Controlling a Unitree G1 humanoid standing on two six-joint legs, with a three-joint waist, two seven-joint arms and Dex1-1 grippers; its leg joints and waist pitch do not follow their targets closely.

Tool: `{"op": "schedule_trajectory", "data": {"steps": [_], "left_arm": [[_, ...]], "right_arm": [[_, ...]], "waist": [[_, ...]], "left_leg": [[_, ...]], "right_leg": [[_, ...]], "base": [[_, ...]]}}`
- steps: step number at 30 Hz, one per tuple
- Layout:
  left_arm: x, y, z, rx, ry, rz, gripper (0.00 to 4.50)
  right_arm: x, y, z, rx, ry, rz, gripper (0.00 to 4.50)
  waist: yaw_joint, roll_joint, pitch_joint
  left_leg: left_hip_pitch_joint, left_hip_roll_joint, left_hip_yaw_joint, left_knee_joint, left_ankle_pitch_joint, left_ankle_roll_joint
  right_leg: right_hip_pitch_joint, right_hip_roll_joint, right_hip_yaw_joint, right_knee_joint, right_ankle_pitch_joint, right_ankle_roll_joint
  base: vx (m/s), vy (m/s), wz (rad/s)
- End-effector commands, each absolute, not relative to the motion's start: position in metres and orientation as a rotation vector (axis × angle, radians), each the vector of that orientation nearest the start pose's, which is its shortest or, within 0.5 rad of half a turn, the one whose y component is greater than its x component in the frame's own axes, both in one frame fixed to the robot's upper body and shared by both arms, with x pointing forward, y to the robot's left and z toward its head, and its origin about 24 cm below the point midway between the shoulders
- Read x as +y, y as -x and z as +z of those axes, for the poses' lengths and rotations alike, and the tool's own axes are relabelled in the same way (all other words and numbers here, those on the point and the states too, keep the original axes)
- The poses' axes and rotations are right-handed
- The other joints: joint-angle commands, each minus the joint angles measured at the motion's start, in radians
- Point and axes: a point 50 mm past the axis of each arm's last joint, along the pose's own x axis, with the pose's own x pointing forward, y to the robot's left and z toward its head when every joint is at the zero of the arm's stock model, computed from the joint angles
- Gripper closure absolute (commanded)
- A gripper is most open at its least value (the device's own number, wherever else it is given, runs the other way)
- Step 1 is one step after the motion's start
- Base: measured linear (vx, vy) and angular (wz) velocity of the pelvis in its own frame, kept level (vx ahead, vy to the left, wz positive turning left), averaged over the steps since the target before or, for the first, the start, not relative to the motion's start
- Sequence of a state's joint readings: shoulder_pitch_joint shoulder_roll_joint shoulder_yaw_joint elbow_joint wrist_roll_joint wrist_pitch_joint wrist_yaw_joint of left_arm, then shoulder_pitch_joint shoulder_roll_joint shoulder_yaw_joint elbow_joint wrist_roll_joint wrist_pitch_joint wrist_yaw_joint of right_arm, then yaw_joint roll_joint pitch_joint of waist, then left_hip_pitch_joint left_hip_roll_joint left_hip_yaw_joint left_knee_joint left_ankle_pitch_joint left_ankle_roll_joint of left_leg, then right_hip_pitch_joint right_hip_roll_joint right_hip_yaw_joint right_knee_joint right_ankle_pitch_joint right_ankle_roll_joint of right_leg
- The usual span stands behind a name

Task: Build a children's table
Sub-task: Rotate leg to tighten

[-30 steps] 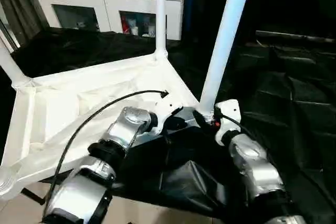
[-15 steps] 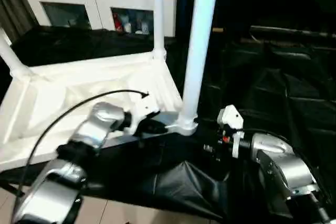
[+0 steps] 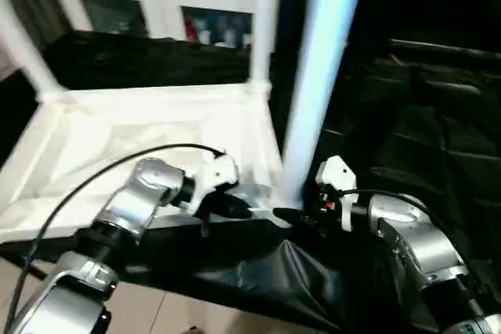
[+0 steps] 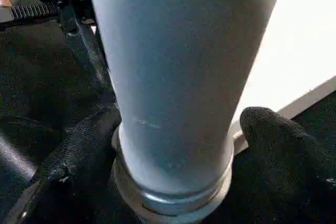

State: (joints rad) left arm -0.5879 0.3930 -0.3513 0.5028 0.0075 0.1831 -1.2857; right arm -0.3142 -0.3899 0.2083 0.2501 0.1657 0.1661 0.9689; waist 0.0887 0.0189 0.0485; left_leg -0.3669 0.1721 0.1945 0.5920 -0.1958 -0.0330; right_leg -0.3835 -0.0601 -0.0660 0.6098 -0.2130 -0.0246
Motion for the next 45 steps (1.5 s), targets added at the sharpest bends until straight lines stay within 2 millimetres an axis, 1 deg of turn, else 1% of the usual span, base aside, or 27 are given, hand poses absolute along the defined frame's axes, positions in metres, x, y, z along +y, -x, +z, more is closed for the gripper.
{"op": "schedule_trajectory", "data": {"steps": [1,4,5,10,11,12,14,15,18,20,22,24,25,26,27,28,29,30,31,32,33,34,37,39,40,42,45], "left_arm": [[0.122,-0.304,0.051,0.549,-0.416,-1.485,4.5],[0.121,-0.303,0.051,0.548,-0.415,-1.487,4.5],[0.12,-0.303,0.051,0.546,-0.415,-1.488,4.5],[0.119,-0.303,0.05,0.543,-0.412,-1.486,4.5],[0.119,-0.303,0.05,0.543,-0.412,-1.486,4.5],[0.119,-0.303,0.05,0.543,-0.411,-1.486,4.5],[0.119,-0.302,0.05,0.544,-0.409,-1.485,4.5],[0.119,-0.302,0.049,0.546,-0.406,-1.484,4.5],[0.119,-0.302,0.049,0.549,-0.405,-1.48,4.5],[0.12,-0.304,0.047,0.555,-0.409,-1.444,4.5],[0.118,-0.308,0.043,0.558,-0.404,-1.384,4.5],[0.113,-0.313,0.04,0.553,-0.404,-1.327,4.5],[0.105,-0.32,0.037,0.546,-0.397,-1.243,4.5],[0.105,-0.32,0.037,0.546,-0.397,-1.243,4.5],[0.1,-0.324,0.036,0.545,-0.394,-1.188,4.5],[0.094,-0.329,0.035,0.545,-0.395,-1.127,4.5],[0.089,-0.333,0.034,0.547,-0.393,-1.079,4.5],[0.083,-0.336,0.034,0.549,-0.387,-1.039,4.5],[0.071,-0.34,0.035,0.544,-0.373,-0.98,4.5],[0.071,-0.34,0.035,0.544,-0.373,-0.98,4.5],[0.06,-0.341,0.035,0.537,-0.373,-0.963,4.5],[0.056,-0.342,0.035,0.533,-0.376,-0.962,4.5],[0.049,-0.341,0.036,0.525,-0.368,-0.991,4.5],[0.048,-0.341,0.036,0.522,-0.355,-1.014,4.5],[0.05,-0.34,0.037,0.514,-0.352,-1.028,4.5],[0.055,-0.339,0.037,0.51,-0.345,-1.064,4.5],[0.065,-0.338,0.036,0.504,-0.37,-1.092,4.5]], "right_arm": [[-0.143,-0.281,0.049,0.276,0.202,1.129,0.58],[-0.141,-0.28,0.049,0.277,0.189,1.143,0.58],[-0.14,-0.281,0.049,0.273,0.182,1.14,0.58],[-0.14,-0.282,0.051,0.268,0.173,1.144,1.13],[-0.14,-0.282,0.051,0.268,0.173,1.144,1.22],[-0.14,-0.282,0.051,0.271,0.17,1.149,1.32],[-0.14,-0.282,0.051,0.273,0.175,1.155,1.4],[-0.14,-0.281,0.051,0.278,0.177,1.16,1.57],[-0.141,-0.281,0.048,0.294,0.195,1.162,1.67],[-0.142,-0.281,0.045,0.303,0.202,1.142,1.72],[-0.142,-0.282,0.037,0.309,0.179,1.052,1.75],[-0.142,-0.283,0.03,0.313,0.142,0.963,1.75],[-0.139,-0.285,0.023,0.32,0.105,0.847,1.76],[-0.139,-0.285,0.023,0.32,0.105,0.847,1.76],[-0.136,-0.287,0.019,0.33,0.086,0.781,1.77],[-0.134,-0.289,0.014,0.343,0.081,0.696,1.77],[-0.13,-0.291,0.011,0.355,0.075,0.625,1.77],[-0.126,-0.293,0.009,0.364,0.073,0.573,1.77],[-0.114,-0.296,0.007,0.375,0.059,0.49,1.77],[-0.114,-0.296,0.007,0.375,0.059,0.49,1.77],[-0.098,-0.297,0.009,0.369,0.016,0.492,1.77],[-0.088,-0.297,0.011,0.358,-0.007,0.522,1.77],[-0.074,-0.298,0.019,0.3,-0.004,0.603,1.77],[-0.074,-0.299,0.025,0.253,-0.001,0.636,1.77],[-0.077,-0.299,0.028,0.233,-0.004,0.657,1.77],[-0.086,-0.3,0.033,0.208,-0.012,0.689,1.22],[-0.1,-0.302,0.038,0.201,0.024,0.73,1.06]], "waist": [[-0.003,-0.004,-0.057],[-0.003,-0.003,-0.058],[-0.002,-0.006,-0.059],[-0.002,-0.005,-0.06],[-0.001,-0.009,-0.059],[-0.002,-0.008,-0.06],[-0.001,-0.013,-0.059],[-0.001,-0.011,-0.059],[-0.001,-0.012,-0.059],[-0.002,-0.011,-0.059],[-0.003,-0.012,-0.057],[-0.005,-0.012,-0.054],[-0.006,-0.011,-0.052],[-0.009,-0.01,-0.049],[-0.01,-0.011,-0.048],[-0.012,-0.009,-0.046],[-0.013,-0.009,-0.041],[-0.017,-0.01,-0.036],[-0.019,-0.01,-0.036],[-0.021,-0.008,-0.035],[-0.021,-0.011,-0.04],[-0.022,-0.011,-0.04],[-0.019,-0.007,-0.044],[-0.019,-0.012,-0.043],[-0.018,-0.01,-0.044],[-0.018,-0.011,-0.045],[-0.016,-0.012,-0.051]], "left_leg": [[0.015,0.072,-0.032,-0.069,-0.139,0.047],[0.014,0.071,-0.031,-0.068,-0.138,0.051],[0.015,0.072,-0.031,-0.067,-0.128,0.054],[0.014,0.072,-0.031,-0.066,-0.123,0.059],[0.013,0.071,-0.031,-0.066,-0.119,0.061],[0.013,0.071,-0.031,-0.065,-0.117,0.062],[0.013,0.071,-0.03,-0.065,-0.111,0.065],[0.013,0.071,-0.03,-0.065,-0.113,0.065],[0.012,0.071,-0.03,-0.065,-0.107,0.067],[0.013,0.071,-0.03,-0.064,-0.108,0.066],[0.013,0.07,-0.029,-0.065,-0.115,0.061],[0.016,0.069,-0.03,-0.067,-0.146,0.047],[0.02,0.069,-0.031,-0.07,-0.176,0.033],[0.021,0.068,-0.03,-0.072,-0.19,0.025],[0.026,0.068,-0.034,-0.075,-0.228,0.002],[0.023,0.067,-0.035,-0.078,-0.235,-0.003],[0.034,0.068,-0.035,-0.081,-0.285,-0.015],[0.038,0.066,-0.035,-0.082,-0.315,-0.023],[0.045,0.065,-0.041,-0.083,-0.363,-0.039],[0.047,0.063,-0.042,-0.084,-0.37,-0.045],[0.044,0.064,-0.047,-0.087,-0.369,-0.044],[0.042,0.064,-0.046,-0.087,-0.363,-0.037],[0.035,0.066,-0.043,-0.09,-0.319,-0.019],[0.033,0.065,-0.041,-0.089,-0.315,-0.012],[0.031,0.066,-0.042,-0.088,-0.309,-0.008],[0.031,0.067,-0.041,-0.088,-0.304,-0.002],[0.022,0.07,-0.039,-0.086,-0.246,0.023]], "right_leg": [[0.044,-0.1,0.06,-0.066,-0.081,-0.236],[0.045,-0.101,0.06,-0.067,-0.077,-0.237],[0.045,-0.101,0.06,-0.065,-0.069,-0.238],[0.045,-0.1,0.059,-0.064,-0.067,-0.239],[0.045,-0.1,0.059,-0.063,-0.068,-0.238],[0.045,-0.1,0.059,-0.064,-0.071,-0.237],[0.045,-0.101,0.059,-0.063,-0.074,-0.235],[0.044,-0.101,0.059,-0.065,-0.081,-0.234],[0.045,-0.1,0.059,-0.064,-0.08,-0.231],[0.043,-0.1,0.059,-0.065,-0.084,-0.23],[0.042,-0.1,0.059,-0.067,-0.099,-0.229],[0.04,-0.101,0.059,-0.075,-0.155,-0.221],[0.037,-0.101,0.059,-0.082,-0.206,-0.211],[0.034,-0.101,0.06,-0.086,-0.232,-0.205],[0.034,-0.102,0.061,-0.091,-0.292,-0.189],[0.037,-0.102,0.059,-0.093,-0.307,-0.183],[0.027,-0.101,0.059,-0.103,-0.372,-0.166],[0.023,-0.1,0.059,-0.108,-0.414,-0.158],[0.022,-0.106,0.058,-0.115,-0.488,-0.141],[0.019,-0.104,0.059,-0.118,-0.509,-0.128],[0.023,-0.107,0.059,-0.12,-0.503,-0.116],[0.024,-0.106,0.061,-0.119,-0.49,-0.114],[0.029,-0.106,0.063,-0.114,-0.394,-0.126],[0.03,-0.108,0.063,-0.115,-0.384,-0.132],[0.031,-0.11,0.063,-0.113,-0.387,-0.134],[0.033,-0.108,0.063,-0.113,-0.38,-0.134],[0.041,-0.108,0.064,-0.099,-0.269,-0.16]], "base": [[0.0,0.0,0.0],[0.0,0.0,0.0],[0.0,0.0,0.0],[0.0,0.0,0.0],[0.0,0.0,0.0],[0.0,0.0,0.0],[0.0,0.0,0.0],[0.0,0.0,0.0],[0.0,0.0,0.0],[0.0,0.0,0.0],[0.0,0.0,0.0],[0.0,0.0,0.0],[0.0,0.0,0.0],[0.0,0.0,0.0],[0.0,0.0,0.0],[0.0,0.0,0.0],[0.0,0.0,0.0],[0.0,0.0,0.0],[0.0,0.0,0.0],[0.0,0.0,0.0],[0.0,0.0,0.0],[0.0,0.0,0.0],[0.0,0.0,0.0],[0.0,0.0,0.0],[0.0,0.0,0.0],[0.0,0.0,0.0],[0.0,0.0,0.0]]}}
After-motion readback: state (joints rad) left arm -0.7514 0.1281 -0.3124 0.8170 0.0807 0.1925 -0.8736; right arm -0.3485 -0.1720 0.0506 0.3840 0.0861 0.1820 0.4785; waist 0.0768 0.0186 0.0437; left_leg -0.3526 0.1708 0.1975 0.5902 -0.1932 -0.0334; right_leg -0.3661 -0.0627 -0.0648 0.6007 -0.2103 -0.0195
